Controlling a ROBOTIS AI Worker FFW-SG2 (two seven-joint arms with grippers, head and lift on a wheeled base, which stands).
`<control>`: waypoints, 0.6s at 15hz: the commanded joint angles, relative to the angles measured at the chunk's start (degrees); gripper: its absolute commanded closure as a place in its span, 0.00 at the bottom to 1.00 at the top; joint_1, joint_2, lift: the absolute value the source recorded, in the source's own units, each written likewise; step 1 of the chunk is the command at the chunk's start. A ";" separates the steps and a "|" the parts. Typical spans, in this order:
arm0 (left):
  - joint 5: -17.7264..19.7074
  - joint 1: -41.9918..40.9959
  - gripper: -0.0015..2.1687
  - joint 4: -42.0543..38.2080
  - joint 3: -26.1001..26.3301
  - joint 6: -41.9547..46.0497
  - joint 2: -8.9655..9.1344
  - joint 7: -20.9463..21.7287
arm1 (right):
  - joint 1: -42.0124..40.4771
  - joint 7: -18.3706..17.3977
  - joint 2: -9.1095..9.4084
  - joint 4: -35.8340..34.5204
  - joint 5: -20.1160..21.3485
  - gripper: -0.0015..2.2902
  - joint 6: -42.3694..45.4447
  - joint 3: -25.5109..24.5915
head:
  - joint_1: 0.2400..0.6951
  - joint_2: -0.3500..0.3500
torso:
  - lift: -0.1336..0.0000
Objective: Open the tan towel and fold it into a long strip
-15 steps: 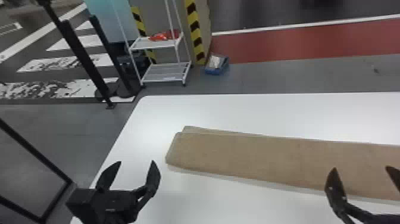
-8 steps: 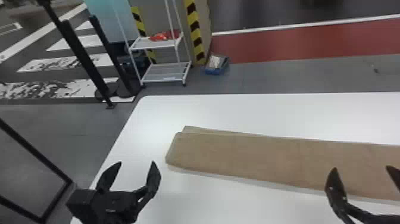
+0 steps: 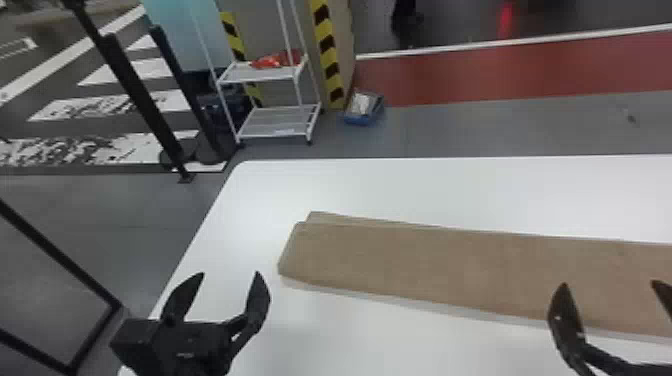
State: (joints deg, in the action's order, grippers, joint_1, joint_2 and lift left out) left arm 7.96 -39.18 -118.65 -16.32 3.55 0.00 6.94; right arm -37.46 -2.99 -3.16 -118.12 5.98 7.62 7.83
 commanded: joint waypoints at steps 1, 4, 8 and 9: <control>-0.05 -0.02 0.02 -0.01 0.15 0.00 0.15 0.00 | -0.16 0.00 0.00 0.00 0.00 0.04 0.50 0.00 | 1.00 0.90 | 0.10; -0.05 -0.02 0.02 -0.01 0.15 0.00 0.15 0.09 | -0.25 0.00 0.00 0.00 0.00 0.04 0.68 0.00 | 1.00 0.90 | 0.10; -0.05 -0.02 0.02 -0.01 0.15 0.00 0.15 0.09 | -0.25 -0.09 0.00 0.00 -0.09 0.04 1.03 0.00 | 1.00 0.90 | 0.10; 0.04 -0.02 0.02 -0.01 0.15 0.00 0.15 0.09 | -0.25 -0.09 0.00 0.00 -0.09 0.04 1.03 -0.09 | 1.00 0.90 | 0.10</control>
